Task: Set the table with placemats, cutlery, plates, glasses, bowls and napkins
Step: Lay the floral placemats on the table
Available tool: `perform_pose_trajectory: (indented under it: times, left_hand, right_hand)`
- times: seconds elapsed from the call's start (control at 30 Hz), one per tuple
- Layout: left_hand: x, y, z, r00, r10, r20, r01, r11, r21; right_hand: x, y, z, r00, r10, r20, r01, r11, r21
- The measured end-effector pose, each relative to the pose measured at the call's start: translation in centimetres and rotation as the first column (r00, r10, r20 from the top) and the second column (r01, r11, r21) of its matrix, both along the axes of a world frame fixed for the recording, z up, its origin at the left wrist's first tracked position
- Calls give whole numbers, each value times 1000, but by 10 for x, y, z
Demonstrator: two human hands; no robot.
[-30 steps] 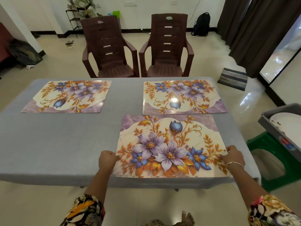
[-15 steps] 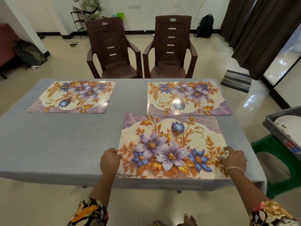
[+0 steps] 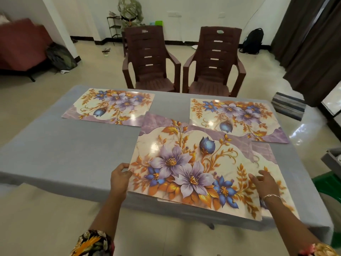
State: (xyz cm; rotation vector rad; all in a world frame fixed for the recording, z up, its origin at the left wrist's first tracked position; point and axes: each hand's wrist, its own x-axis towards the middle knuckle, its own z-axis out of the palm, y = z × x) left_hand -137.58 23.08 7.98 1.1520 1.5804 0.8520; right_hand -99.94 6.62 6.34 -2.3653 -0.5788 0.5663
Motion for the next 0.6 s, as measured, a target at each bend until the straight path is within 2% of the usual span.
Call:
perform_pose_trajectory:
  times: [0.13,0.23,0.43,0.6]
  left_hand:
    - [-42,10,8,999,42,24,-42,999,-8]
    - [-79,20,11,996,89,-13,-89,996,-2]
    - [-163,29,18,980,199,-19,-199,979,-34]
    - [-224,37,26,955,293,-36,-293,956,10]
  right_hand:
    - [-32,32,10,997,-10,-82,18,995,102]
    - [-59,57,17,984,11,-179,22,983,184]
    - [-130,106,22,965,147,-217,-104,975,195]
    - [-183,149,21,925,256,-282,-203,958,204]
